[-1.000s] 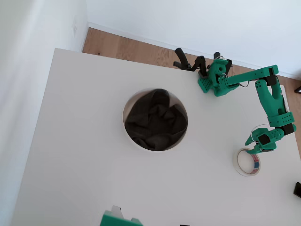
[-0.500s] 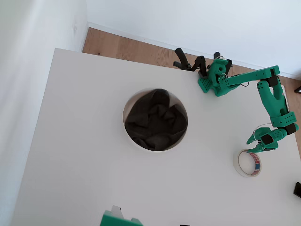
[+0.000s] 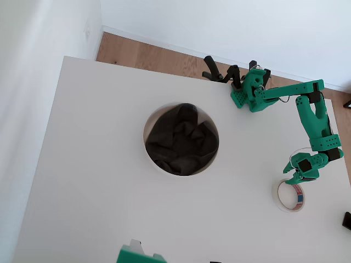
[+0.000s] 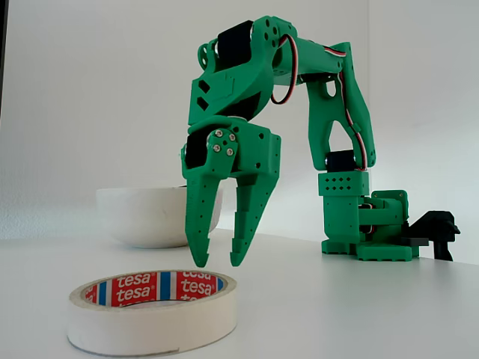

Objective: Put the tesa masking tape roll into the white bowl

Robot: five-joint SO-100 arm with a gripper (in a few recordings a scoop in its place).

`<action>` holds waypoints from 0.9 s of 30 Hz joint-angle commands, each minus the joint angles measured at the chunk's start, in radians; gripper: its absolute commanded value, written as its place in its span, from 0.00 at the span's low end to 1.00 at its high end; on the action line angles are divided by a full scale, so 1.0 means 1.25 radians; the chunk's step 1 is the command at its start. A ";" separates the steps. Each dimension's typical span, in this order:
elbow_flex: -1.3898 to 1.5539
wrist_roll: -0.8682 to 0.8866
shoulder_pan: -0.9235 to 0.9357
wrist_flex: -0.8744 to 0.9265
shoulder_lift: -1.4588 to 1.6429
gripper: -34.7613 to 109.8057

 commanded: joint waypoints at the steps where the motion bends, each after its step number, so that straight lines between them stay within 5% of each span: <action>1: -0.064 -0.004 0.009 0.025 0.033 0.33; 27: -0.080 0.021 -0.029 0.000 -0.093 0.33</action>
